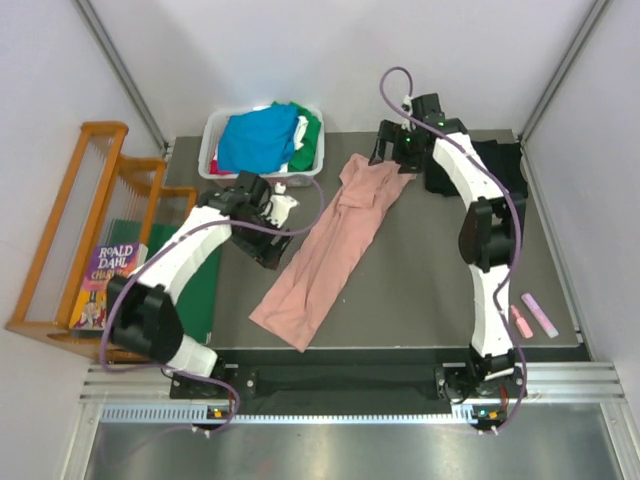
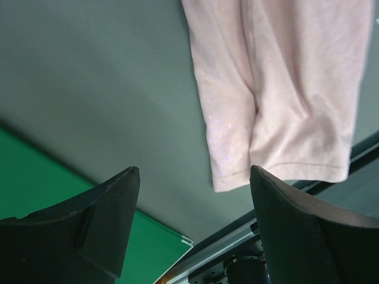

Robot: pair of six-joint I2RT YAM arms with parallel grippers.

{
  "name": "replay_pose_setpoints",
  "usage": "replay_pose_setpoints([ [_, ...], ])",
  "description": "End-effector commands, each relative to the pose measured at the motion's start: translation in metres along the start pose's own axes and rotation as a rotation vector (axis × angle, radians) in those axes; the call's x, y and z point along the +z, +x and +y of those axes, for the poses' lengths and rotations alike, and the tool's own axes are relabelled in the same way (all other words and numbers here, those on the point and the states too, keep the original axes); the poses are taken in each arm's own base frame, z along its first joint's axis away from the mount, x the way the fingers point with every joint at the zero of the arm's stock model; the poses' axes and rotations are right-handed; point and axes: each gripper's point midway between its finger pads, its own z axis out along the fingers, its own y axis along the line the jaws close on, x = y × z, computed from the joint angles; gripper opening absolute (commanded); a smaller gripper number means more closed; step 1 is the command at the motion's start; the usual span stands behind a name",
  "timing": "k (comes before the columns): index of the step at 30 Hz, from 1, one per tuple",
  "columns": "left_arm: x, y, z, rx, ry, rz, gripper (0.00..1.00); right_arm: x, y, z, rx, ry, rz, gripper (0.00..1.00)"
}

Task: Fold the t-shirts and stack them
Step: Fold the tshirt

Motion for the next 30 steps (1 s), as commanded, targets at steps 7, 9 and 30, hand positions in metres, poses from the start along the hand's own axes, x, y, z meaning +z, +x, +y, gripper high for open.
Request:
replay_pose_setpoints([
  [7,-0.109,-0.025,0.043,-0.114,-0.308,-0.409,0.82,-0.101,0.131,0.110,-0.536,0.170,-0.059,1.00],
  [9,-0.109,-0.023,0.060,-0.186,-0.383,-0.448,0.82,-0.098,0.198,0.124,-0.681,0.200,0.038,1.00],
  [30,-0.078,0.050,0.181,-0.709,-0.399,-0.348,0.88,-0.098,0.425,0.228,-1.200,0.085,0.135,0.90],
])
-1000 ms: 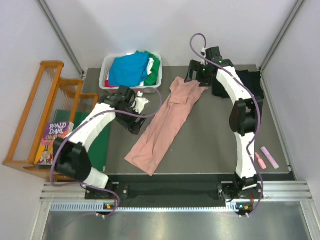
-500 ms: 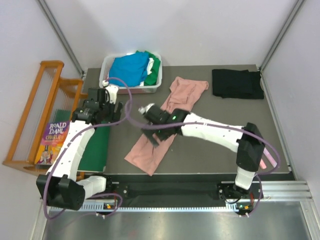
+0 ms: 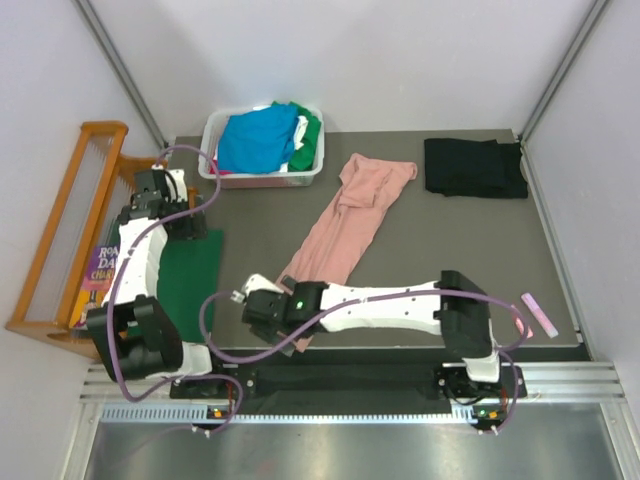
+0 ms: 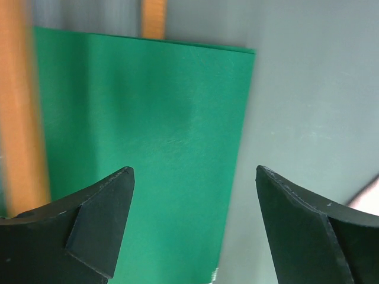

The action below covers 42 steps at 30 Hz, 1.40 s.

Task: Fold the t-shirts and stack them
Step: Fold the tshirt

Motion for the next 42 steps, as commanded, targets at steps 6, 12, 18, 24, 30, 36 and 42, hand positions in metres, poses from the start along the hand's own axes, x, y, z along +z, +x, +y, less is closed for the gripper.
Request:
replay_pose_setpoints([
  [6,0.022,-0.001,-0.016,-0.010,0.121,0.037,0.88,0.028,-0.020,0.053,-0.125,-0.008,-0.046,0.85],
  [12,0.032,0.007,-0.021,-0.005,0.154,0.067,0.88,0.046,-0.029,0.064,-0.172,-0.005,-0.046,0.81],
  [18,0.034,0.013,-0.022,-0.004,0.164,0.083,0.87,0.060,-0.038,0.070,-0.205,-0.002,-0.056,0.75],
  [24,0.035,0.018,-0.016,0.026,0.134,0.080,0.87,0.076,-0.038,0.063,-0.166,-0.013,-0.046,0.54],
  [30,0.032,0.019,-0.015,0.036,0.130,0.068,0.87,0.092,-0.032,0.050,-0.126,-0.021,-0.010,0.46],
  [36,0.029,0.015,-0.017,0.038,0.140,0.060,0.87,0.102,-0.022,0.052,-0.126,-0.018,0.013,0.48],
  [42,0.027,0.011,-0.016,0.039,0.139,0.046,0.87,0.112,-0.009,0.052,-0.109,-0.025,0.037,0.55],
])
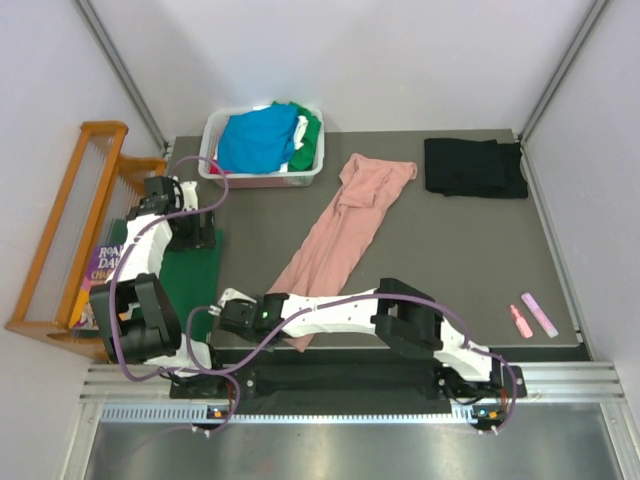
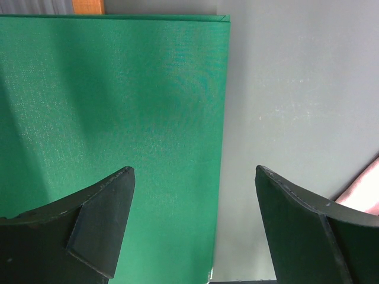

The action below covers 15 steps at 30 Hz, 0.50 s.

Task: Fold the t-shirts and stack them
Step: Fold the tshirt

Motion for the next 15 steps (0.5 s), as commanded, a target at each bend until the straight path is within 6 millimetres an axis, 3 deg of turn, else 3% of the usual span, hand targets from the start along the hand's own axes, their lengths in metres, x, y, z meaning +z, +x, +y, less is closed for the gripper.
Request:
replay_pose_setpoints([
  [1,-0.014,-0.020,0.002,0.013,-0.007,-0.086,0.87,0.016,0.015,0.003,0.016,-0.010,0.033,0.57],
  [8,-0.014,-0.018,0.006,0.020,-0.024,-0.082,0.87,0.025,0.033,-0.001,0.039,-0.013,0.067,0.52],
  [15,-0.021,-0.022,0.011,0.036,-0.042,-0.100,0.87,0.038,0.057,-0.023,0.115,-0.018,0.108,0.48],
])
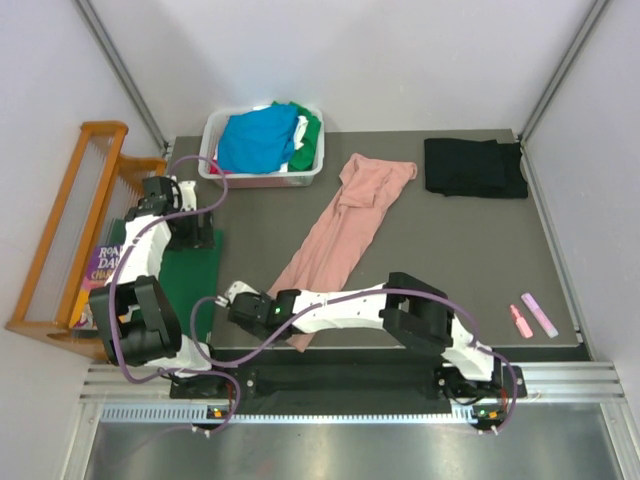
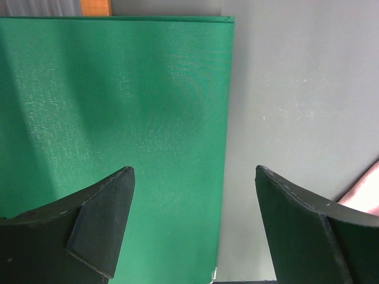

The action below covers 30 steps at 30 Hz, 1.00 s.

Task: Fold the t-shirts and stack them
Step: Fold the tshirt

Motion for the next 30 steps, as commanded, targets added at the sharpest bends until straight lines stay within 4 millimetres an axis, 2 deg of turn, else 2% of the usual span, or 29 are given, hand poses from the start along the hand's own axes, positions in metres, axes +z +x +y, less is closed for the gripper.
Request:
replay_pose_setpoints([
  [1,-0.018,-0.021,0.009,0.028,-0.037,-0.093,0.87,0.029,0.060,-0.032,0.025,0.043,0.175,0.47],
  [6,-0.022,-0.023,0.009,0.029,-0.031,-0.097,0.87,0.039,0.078,-0.050,0.047,0.058,0.219,0.46],
  [10,-0.021,-0.023,0.010,0.029,-0.037,-0.095,0.87,0.041,0.084,-0.051,0.049,0.059,0.231,0.44],
  [18,-0.017,-0.023,0.013,0.031,-0.049,-0.091,0.87,0.037,0.088,-0.047,0.059,0.054,0.242,0.29],
  [20,-0.015,-0.023,0.014,0.032,-0.051,-0.088,0.87,0.032,0.086,-0.045,0.060,0.052,0.237,0.22],
  [24,-0.013,-0.023,0.014,0.030,-0.052,-0.083,0.87,0.019,0.081,-0.034,0.053,0.031,0.233,0.18],
  [30,-0.011,-0.025,0.015,0.027,-0.049,-0.084,0.87,-0.021,0.055,-0.005,0.018,-0.028,0.181,0.15],
])
